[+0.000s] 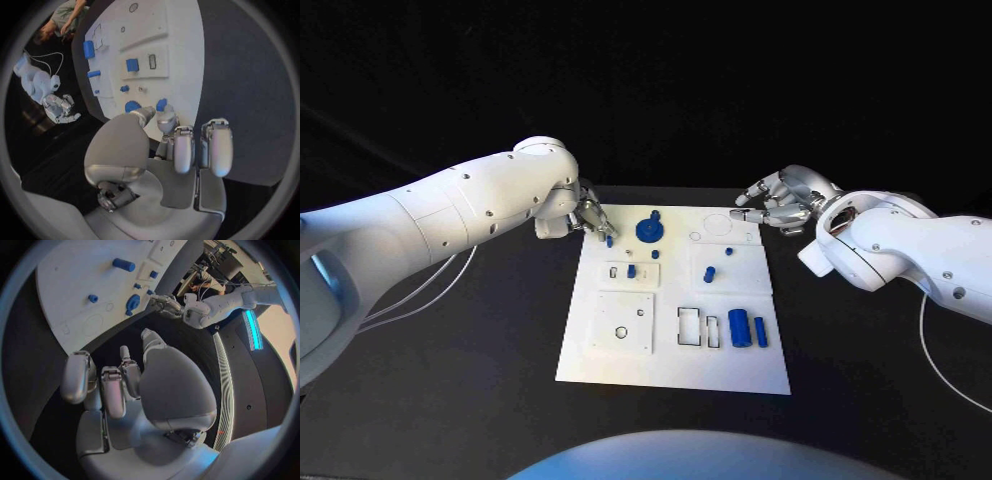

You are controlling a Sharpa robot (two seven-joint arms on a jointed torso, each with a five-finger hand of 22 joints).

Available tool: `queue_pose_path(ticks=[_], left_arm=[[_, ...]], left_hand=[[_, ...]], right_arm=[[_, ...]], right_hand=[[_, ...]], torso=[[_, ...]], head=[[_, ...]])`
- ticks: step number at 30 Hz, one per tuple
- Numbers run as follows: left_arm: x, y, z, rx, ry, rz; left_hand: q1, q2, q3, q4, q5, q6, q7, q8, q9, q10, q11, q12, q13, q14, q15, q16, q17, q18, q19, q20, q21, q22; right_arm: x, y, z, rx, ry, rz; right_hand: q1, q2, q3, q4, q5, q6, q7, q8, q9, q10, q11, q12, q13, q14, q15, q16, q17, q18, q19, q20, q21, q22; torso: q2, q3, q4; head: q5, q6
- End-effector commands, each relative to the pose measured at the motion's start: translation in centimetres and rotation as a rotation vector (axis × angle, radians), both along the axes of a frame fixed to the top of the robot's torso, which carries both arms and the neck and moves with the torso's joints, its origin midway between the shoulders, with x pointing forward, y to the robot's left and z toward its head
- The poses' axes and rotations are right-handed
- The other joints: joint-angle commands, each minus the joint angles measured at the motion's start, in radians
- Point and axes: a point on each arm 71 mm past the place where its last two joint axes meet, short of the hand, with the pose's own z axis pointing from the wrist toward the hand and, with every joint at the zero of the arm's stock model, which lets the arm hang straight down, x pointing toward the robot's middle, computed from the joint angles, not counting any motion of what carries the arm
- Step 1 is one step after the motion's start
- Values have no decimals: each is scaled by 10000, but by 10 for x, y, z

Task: Assemble the parts on the task board

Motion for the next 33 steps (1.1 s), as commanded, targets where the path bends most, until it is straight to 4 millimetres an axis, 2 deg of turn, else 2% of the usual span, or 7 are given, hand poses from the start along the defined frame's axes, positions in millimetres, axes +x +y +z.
queue_pose_path(ticks=[1,15,33], left_arm=[[-1,-3,0,-156,144,-199],[0,-2,-1,-143,161,-169],[1,-1,-4,-88,311,-166]], left_hand=[[130,-9,94,8,-69,93,-5,89,19,-8,-82,34,-7,1023,-67,63,2635,-61,317,-42,-17,1719],[141,-15,122,21,-96,118,-10,125,28,4,-88,46,5,1023,-72,63,2635,-64,325,-47,-8,1730],[145,-14,140,31,-115,132,-16,147,33,12,-92,54,13,1023,-76,63,2635,-66,330,-50,-2,1737]], right_arm=[[0,1,0,-76,-49,75],[0,1,0,-71,-59,79],[0,1,0,-70,-60,91]], right_hand=[[-117,17,45,-6,5,-34,-2,33,10,-41,-1,-42,284,839,-81,-59,1784,100,-83,-3,-55,332],[-118,24,54,-6,21,-36,-3,39,13,-35,-1,-34,291,837,-81,-62,1779,99,-79,-4,-53,336],[-118,24,54,-6,21,-36,-3,39,13,-35,-1,-34,291,837,-81,-62,1779,99,-79,-4,-53,336]], torso=[[4,-2,-1],[6,7,-7],[5,-1,-6]], head=[[0,-4],[4,-31],[-2,-35]])
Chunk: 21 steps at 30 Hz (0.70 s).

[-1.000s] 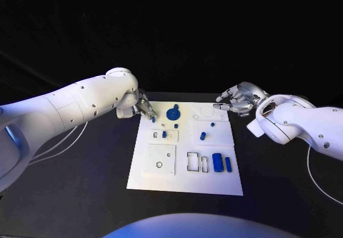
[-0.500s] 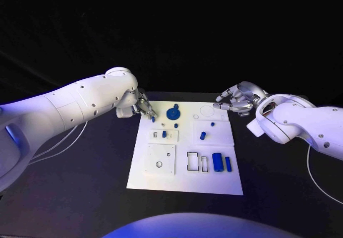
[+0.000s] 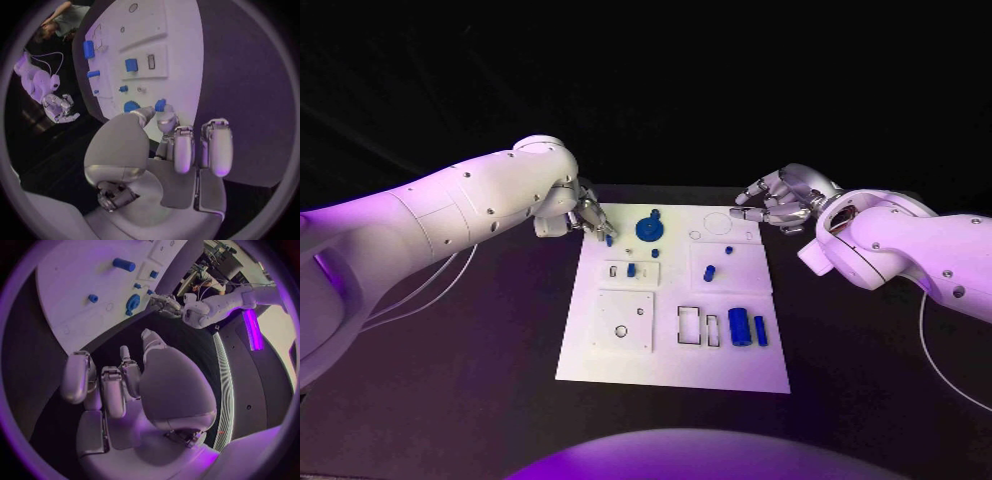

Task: Assemble the parts on the task board

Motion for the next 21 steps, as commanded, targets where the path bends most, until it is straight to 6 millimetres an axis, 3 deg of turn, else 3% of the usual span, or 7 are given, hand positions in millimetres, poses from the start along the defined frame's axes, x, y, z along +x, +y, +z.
queue_pose_path(ticks=[1,12,14,18,21], left_arm=[[-1,-3,-2,-92,189,-191],[-1,-4,-3,-168,148,-146],[-1,-4,-3,-245,135,-112],[-1,-4,-3,-386,134,-42],[-1,-4,-3,-463,147,-34]], left_hand=[[105,25,58,4,-18,62,-16,40,15,-23,-56,55,13,1023,-76,63,2635,-66,331,-50,-2,1737],[220,72,225,-22,-34,61,-49,103,22,-21,-82,48,-8,1023,-96,63,2635,-65,328,-70,-10,1738],[502,181,676,-158,-374,20,-86,194,26,-9,-116,49,-18,1023,-130,63,2635,-65,332,-105,-14,1748],[701,228,1572,-422,-671,-69,-99,377,55,4,-129,45,-43,1023,-151,63,2635,-69,343,-133,-16,1770],[851,164,2397,-898,-581,-179,-99,567,124,16,-133,25,-76,1023,-157,63,2635,-74,358,-144,-6,1797]], right_arm=[[0,1,0,-70,-54,94],[0,1,0,-71,-53,89],[0,1,0,-70,-55,88],[0,1,0,-75,-66,76],[0,1,0,-78,-70,68]], right_hand=[[-79,-15,54,-6,21,-36,-3,40,16,-35,-2,-35,295,837,-81,-62,1781,99,-78,-4,-53,340],[-79,-15,54,-6,21,-36,-3,40,16,-35,-2,-35,295,837,-81,-62,1781,99,-78,-4,-53,340],[-79,-15,54,-6,21,-36,-3,40,16,-35,-2,-35,295,837,-81,-62,1781,99,-78,-4,-53,340],[-84,-11,69,-8,34,-39,-4,52,24,-30,-3,-26,302,838,-83,-62,1783,105,-89,-5,-86,324],[-84,-11,69,-8,34,-39,-4,52,24,-30,-3,-26,302,838,-83,-62,1783,105,-89,-5,-86,324]], torso=[[4,-3,-3],[0,-2,15],[-4,-4,8],[-6,0,-1],[-2,-1,-1]], head=[[-3,-1],[-6,-25],[0,-31],[7,-31],[3,-28]])
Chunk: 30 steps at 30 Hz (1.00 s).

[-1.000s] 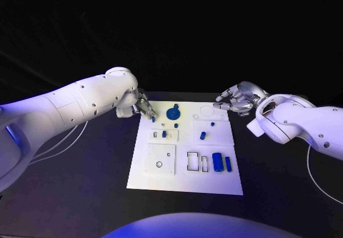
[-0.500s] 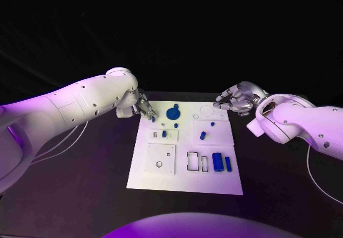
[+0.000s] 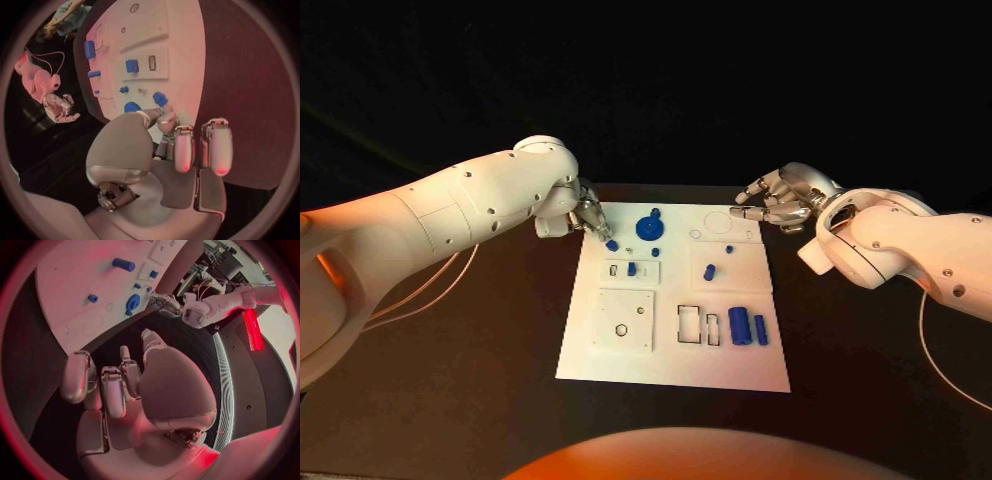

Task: Assemble the parts on the task board

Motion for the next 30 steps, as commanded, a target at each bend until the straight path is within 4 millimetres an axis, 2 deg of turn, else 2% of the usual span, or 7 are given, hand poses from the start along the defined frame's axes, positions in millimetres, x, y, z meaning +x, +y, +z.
queue_pose_path(ticks=[1,2,7,21,23,26,30], left_arm=[[0,-3,0,-328,54,-51],[-1,-3,0,-351,62,-55],[-1,-3,0,-402,42,-38],[-2,-1,6,-1107,-807,-35],[-3,-1,8,-1331,-1159,-126],[-5,-3,14,-1437,-2076,-537],[-8,-5,20,-1114,-3119,-1169]], left_hand=[[177,-45,611,-388,271,-120,48,145,59,31,-50,28,-8,1058,-47,63,2635,-74,359,-74,-10,1798],[140,-137,1207,-776,556,-157,144,342,161,62,-12,17,-23,1058,-7,63,2635,-78,372,-68,2,1821],[-248,-170,1903,-1158,505,-226,120,654,351,123,0,22,-42,1058,11,63,2635,-85,385,-15,11,1851],[-549,-226,2129,-1269,427,-291,117,770,432,140,-1,12,-79,1058,9,63,2635,-85,388,-14,9,1864],[-825,-400,2003,-1268,336,-571,146,660,404,-301,29,-566,-826,1057,30,61,2631,-53,308,3,-103,1781],[-1525,-979,871,-888,-128,-514,176,442,201,-666,67,-924,-1321,1035,61,1,2539,-24,236,36,-220,1712],[-1621,-1398,-41,-684,-56,-640,291,303,97,-1250,160,-1555,-2128,1016,135,-47,2466,-2,186,92,-312,1661]], right_arm=[[0,1,0,-77,-66,64],[0,1,0,-78,-68,61],[0,1,0,-79,-70,57],[0,0,0,-86,-66,47],[0,-1,0,-89,-64,41],[0,-2,0,-96,-58,23],[0,-3,0,-101,-51,15]], right_hand=[[-84,-11,69,-9,34,-39,-4,52,8,-30,-4,-26,304,838,-83,-62,1784,105,-89,-5,-37,325],[-84,-11,69,-9,34,-39,-4,52,8,-30,-4,-26,304,838,-83,-62,1784,105,-89,-5,-37,325],[-84,-11,69,-9,34,-39,-4,52,8,-30,-4,-26,304,838,-83,-62,1784,105,-89,-5,-37,325],[-84,-11,69,-9,34,-39,-4,52,8,-30,-4,-26,304,838,-83,-62,1784,105,-89,-5,-37,325],[-84,-11,69,-9,34,-39,-4,52,8,-30,-4,-26,304,838,-83,-62,1784,105,-89,-5,-37,325],[-78,-13,81,-13,43,-38,-6,63,15,-29,-5,-24,304,841,-84,-59,1794,105,-89,-6,-44,325],[-78,-13,81,-13,43,-38,-6,63,15,-29,-5,-24,304,841,-84,-59,1794,105,-89,-6,-44,325]], torso=[[-1,2,-5],[0,3,-4],[-2,4,-1],[-28,7,5],[-24,7,6],[-20,-2,15],[-18,-8,20]], head=[[1,2],[-1,-3],[6,12],[16,57],[14,68],[6,102],[31,134]])
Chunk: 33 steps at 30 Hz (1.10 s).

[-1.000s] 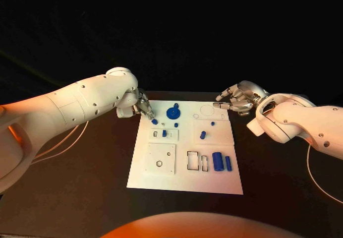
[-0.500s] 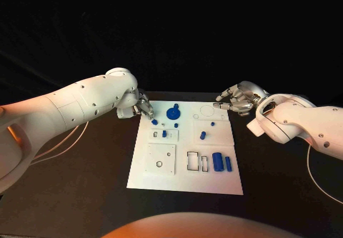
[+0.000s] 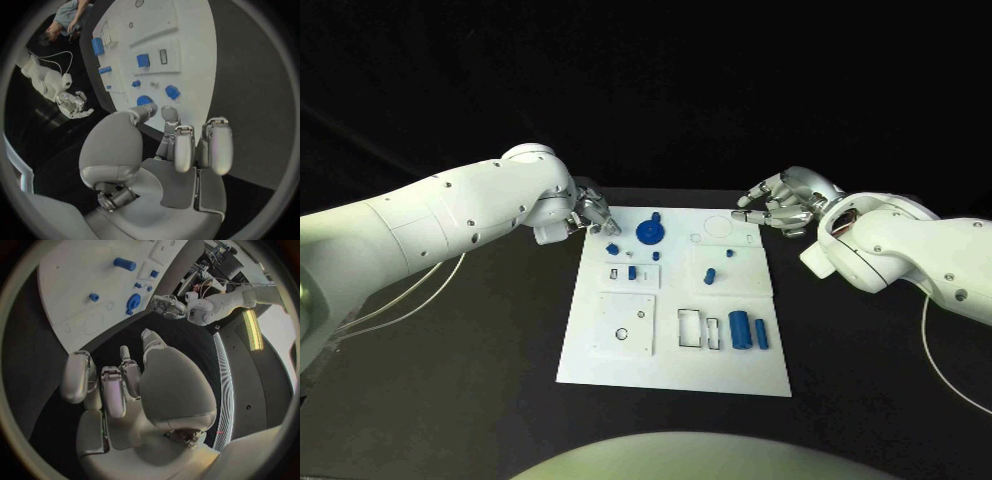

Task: Assemble the parts on the task board

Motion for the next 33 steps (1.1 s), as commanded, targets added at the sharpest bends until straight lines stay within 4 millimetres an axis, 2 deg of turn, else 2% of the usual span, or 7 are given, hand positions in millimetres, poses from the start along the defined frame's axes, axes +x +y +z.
queue_pose_path(ticks=[1,4,9,13,19,25,33], left_arm=[[2,-6,9,173,-1926,-758],[0,-9,10,835,-2550,-1309],[-3,-13,7,1868,-2794,-1992],[-4,-15,2,2540,-2431,-2316],[-6,-15,-5,3437,-1651,-2410],[-4,-14,-7,3729,-1274,-2303],[-6,-20,-11,3573,-674,-2350]], left_hand=[[-46,-243,-534,156,16,-66,88,-54,-38,-247,52,-239,-317,991,91,-64,2440,1,179,110,-60,1655],[-117,-506,-1278,509,-9,-119,107,-83,-76,-423,81,-407,-579,975,114,-107,2376,22,133,147,-148,1607],[147,-586,-1993,937,-19,-197,124,-239,-236,-512,93,-461,-726,971,133,-120,2358,34,115,153,-207,1588],[387,-509,-2367,1212,-71,-96,122,-342,-384,-492,97,-429,-748,975,137,-110,2373,32,123,162,-216,1599],[594,-325,-2740,1511,103,216,74,-365,-513,-398,58,-351,-718,983,107,-90,2404,22,159,141,-189,1637],[664,-208,-2937,1529,428,277,70,-443,-605,-399,51,-362,-763,985,98,-86,2410,22,164,129,-198,1644],[477,-101,-3191,1553,482,396,58,-473,-671,-347,46,-309,-728,994,96,-60,2449,14,188,127,-174,1673]], right_arm=[[0,0,0,-82,-38,75],[0,0,0,-93,-32,66],[0,0,-1,-134,-35,82],[0,0,-1,-153,-25,91],[0,1,-2,-169,-4,93],[0,1,-2,-174,9,96],[0,1,-3,-178,21,106]], right_hand=[[-79,-13,53,15,43,-38,-6,63,9,-29,-5,-25,306,841,-84,-59,1795,105,-89,-6,-45,319],[-79,-13,53,15,43,-38,-6,63,9,-29,-5,-25,306,841,-84,-59,1795,105,-89,-6,-45,319],[-79,-13,53,15,43,-38,-6,63,9,-29,-5,-25,306,841,-84,-59,1795,105,-89,-6,-45,319],[-77,-16,58,14,45,-40,-7,68,12,-27,-6,-21,308,843,-85,-56,1804,106,-90,-7,-49,318],[-77,-16,58,14,45,-40,-7,68,12,-27,-6,-21,308,843,-85,-56,1804,106,-90,-7,-49,318],[-77,-16,58,14,45,-40,-7,68,12,-27,-6,-21,308,843,-85,-56,1804,106,-90,-7,-49,318],[-77,-16,58,14,45,-40,-7,68,12,-27,-6,-21,308,843,-85,-56,1804,106,-90,-7,-49,318]], torso=[[10,-9,5],[15,-13,7],[21,-9,-12],[35,-15,-23],[32,-8,-18],[33,-6,-13],[42,-12,-26]], head=[[29,35],[43,53],[86,58],[107,49],[110,25],[110,3],[109,-32]])
